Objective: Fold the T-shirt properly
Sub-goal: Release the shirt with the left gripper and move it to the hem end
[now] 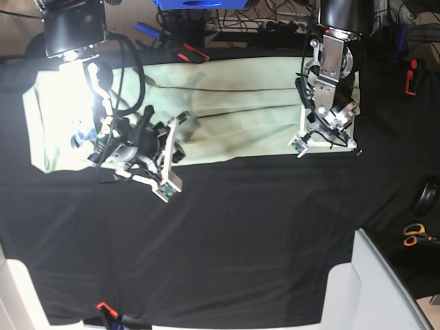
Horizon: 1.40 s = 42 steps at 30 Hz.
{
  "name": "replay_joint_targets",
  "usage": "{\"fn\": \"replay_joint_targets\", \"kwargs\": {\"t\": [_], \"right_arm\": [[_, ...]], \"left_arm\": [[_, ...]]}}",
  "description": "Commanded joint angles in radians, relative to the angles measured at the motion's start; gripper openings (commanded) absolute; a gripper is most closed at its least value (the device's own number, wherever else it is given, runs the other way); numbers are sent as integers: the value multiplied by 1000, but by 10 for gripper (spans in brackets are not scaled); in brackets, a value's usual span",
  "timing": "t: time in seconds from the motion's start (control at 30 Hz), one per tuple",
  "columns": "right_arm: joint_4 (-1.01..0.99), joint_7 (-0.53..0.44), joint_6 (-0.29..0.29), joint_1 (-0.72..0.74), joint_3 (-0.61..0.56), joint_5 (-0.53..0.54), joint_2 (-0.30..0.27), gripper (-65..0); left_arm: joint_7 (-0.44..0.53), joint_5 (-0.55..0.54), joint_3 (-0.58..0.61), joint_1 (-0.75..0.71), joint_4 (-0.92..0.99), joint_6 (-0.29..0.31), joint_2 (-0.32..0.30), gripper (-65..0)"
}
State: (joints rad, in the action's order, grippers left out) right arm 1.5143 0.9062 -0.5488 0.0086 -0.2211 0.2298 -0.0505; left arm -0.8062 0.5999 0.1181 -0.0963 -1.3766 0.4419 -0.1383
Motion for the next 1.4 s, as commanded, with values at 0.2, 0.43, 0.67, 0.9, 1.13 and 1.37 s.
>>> {"fn": "replay_joint_targets", "kwargs": {"t": [0.2,0.43,0.67,0.9,1.13,1.37], "right_arm": [[18,-22,-3,9,1,10,1,-650],[22,-26,-3,-37,1,7,-18,-650],[24,-49,-4,-85,1,7,-41,-650],[19,-75,-4,-131,1,7,-44,-650],[21,-75,-4,-154,2,9,-58,-650],[19,-75,-4,-161,2,7,-58,-650]], "left_arm": [[8,-39,-133,3,-106,-7,-4,-650],[-104,-286,-274,-118,-367,182,-59,-650],[-112,-518,-476,-239,-366,256,-74,-647],[-112,-952,-708,-250,-235,256,-131,-341],[-114,-1148,-708,-247,-143,256,-179,-259],[-109,-1242,-710,-240,-59,256,-183,-260]]}}
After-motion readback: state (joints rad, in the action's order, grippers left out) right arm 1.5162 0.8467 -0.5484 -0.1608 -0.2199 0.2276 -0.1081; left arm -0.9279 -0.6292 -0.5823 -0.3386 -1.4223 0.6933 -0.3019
